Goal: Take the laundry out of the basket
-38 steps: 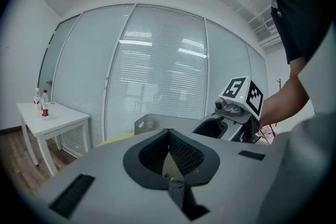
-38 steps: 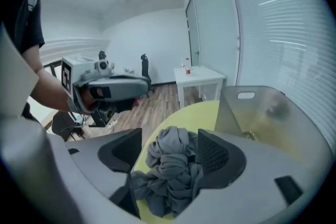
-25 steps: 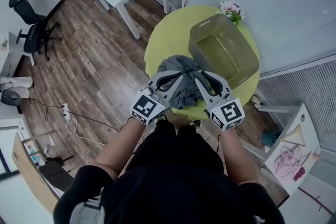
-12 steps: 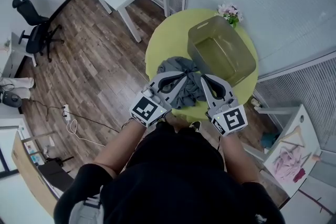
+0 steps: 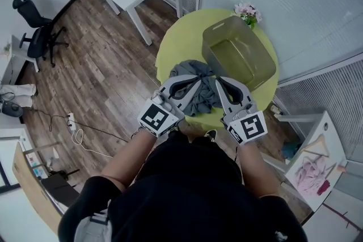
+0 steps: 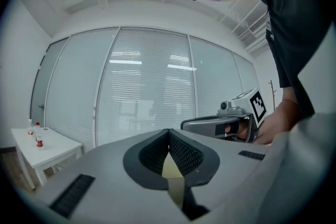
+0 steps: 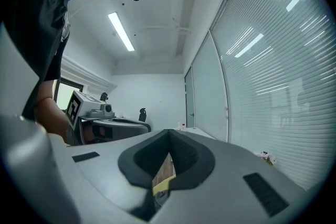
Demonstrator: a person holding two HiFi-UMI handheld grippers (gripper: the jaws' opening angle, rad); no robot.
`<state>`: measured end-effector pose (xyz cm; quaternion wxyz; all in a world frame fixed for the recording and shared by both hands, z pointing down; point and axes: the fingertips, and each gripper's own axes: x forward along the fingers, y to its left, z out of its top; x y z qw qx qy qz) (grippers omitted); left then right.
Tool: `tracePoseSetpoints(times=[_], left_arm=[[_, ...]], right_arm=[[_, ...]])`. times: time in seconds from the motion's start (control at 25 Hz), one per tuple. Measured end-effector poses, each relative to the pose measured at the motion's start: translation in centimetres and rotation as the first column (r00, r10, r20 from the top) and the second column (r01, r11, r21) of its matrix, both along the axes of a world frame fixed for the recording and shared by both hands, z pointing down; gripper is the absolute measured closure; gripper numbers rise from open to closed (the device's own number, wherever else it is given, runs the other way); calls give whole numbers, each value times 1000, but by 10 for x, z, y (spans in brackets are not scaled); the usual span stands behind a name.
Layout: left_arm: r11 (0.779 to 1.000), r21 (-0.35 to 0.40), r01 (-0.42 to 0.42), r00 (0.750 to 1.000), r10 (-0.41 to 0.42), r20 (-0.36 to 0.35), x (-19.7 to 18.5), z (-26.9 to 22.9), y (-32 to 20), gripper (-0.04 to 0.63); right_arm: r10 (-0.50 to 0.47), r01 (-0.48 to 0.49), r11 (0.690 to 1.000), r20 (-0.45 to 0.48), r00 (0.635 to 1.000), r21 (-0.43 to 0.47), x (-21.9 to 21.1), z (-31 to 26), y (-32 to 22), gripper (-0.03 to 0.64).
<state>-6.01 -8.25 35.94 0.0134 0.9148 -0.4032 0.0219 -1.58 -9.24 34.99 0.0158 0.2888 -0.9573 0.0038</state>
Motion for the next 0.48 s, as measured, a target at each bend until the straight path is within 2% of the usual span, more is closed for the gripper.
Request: tracePoseSetpoints(times=[0.28, 0.48], left_arm=[[1000, -12, 12, 1000, -12, -2, -4, -2, -1, 586], [1000, 19, 2, 1000, -2, -7, -1, -8, -3, 586]], right_arm=[[-1, 1, 1000, 12, 1000, 17, -5, -9, 0, 594], [-6, 6, 1000, 17, 1000, 9, -7, -8, 1, 594]])
